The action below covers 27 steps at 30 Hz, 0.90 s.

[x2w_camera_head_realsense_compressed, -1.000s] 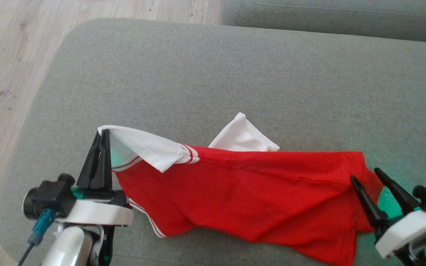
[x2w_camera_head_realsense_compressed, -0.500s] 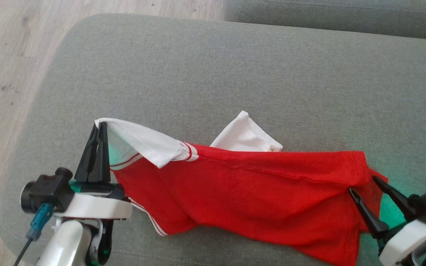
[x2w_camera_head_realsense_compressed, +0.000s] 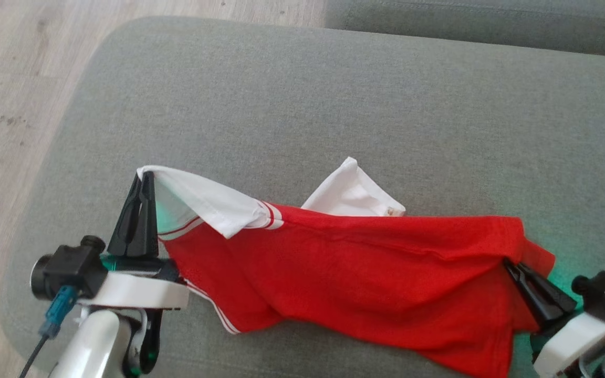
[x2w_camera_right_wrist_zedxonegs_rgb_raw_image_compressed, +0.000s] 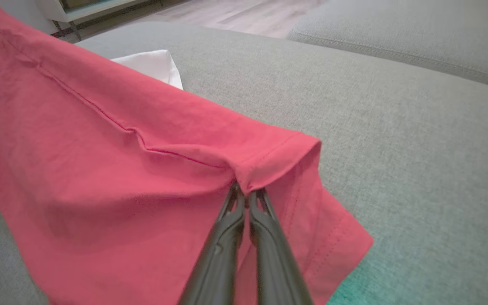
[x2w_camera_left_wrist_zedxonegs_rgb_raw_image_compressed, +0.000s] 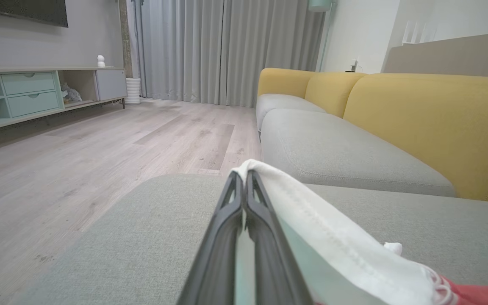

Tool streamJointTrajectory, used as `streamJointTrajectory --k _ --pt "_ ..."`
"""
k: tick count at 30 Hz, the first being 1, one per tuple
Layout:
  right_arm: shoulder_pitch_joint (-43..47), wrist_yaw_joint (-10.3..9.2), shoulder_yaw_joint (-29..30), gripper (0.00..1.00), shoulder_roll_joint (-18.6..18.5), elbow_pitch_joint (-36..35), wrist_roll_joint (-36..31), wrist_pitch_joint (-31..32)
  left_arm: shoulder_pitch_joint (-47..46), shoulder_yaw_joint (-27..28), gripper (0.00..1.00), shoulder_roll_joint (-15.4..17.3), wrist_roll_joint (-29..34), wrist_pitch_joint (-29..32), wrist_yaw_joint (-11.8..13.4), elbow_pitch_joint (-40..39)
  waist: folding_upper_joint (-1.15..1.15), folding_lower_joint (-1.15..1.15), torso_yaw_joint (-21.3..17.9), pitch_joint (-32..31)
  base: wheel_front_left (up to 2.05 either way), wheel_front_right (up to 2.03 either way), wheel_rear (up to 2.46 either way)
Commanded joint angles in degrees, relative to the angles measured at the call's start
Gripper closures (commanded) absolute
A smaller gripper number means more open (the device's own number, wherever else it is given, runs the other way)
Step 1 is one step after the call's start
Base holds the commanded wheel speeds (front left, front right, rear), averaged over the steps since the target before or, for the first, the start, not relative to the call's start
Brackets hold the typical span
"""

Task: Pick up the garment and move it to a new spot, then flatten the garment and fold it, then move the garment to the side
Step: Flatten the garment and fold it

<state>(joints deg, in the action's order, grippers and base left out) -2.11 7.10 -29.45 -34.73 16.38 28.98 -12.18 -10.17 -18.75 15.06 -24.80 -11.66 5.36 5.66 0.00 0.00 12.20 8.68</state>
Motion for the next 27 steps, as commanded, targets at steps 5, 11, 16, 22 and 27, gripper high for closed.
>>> streamJointTrajectory --k 5,11,16,22,27 --pt "-1.42 0.39 2.18 1.0 -1.31 -2.19 -0.97 -2.03 -2.58 1.89 1.0 2.46 0.25 -1.0 0.05 -2.02 0.0 0.0 -1.3 -3.23 0.0 0.0 0.0" --pt "-1.06 0.39 8.81 1.0 -3.54 -9.23 -1.19 -2.46 -4.37 2.86 1.0 6.46 1.96 -1.01 -0.95 -7.82 0.0 0.0 -3.49 -8.71 0.0 0.0 0.0" --pt "-0.17 0.39 17.5 1.0 -5.67 -22.36 -1.13 3.14 -9.94 3.99 1.0 10.13 2.41 1.86 -2.82 -17.1 0.0 0.0 -5.32 -11.37 0.0 0.0 0.0" --pt "-2.08 0.39 27.96 1.0 -9.29 -35.09 -1.06 11.03 -22.47 5.87 1.0 11.69 0.26 6.48 -4.98 -23.22 0.0 0.0 -7.31 -11.67 0.0 0.0 0.0" --pt "-7.81 0.39 28.32 1.0 -12.37 -35.43 -3.66 15.33 -31.13 5.33 1.0 11.65 -2.08 10.41 -7.18 -19.26 0.0 0.0 -8.69 -9.75 0.0 0.0 0.0"
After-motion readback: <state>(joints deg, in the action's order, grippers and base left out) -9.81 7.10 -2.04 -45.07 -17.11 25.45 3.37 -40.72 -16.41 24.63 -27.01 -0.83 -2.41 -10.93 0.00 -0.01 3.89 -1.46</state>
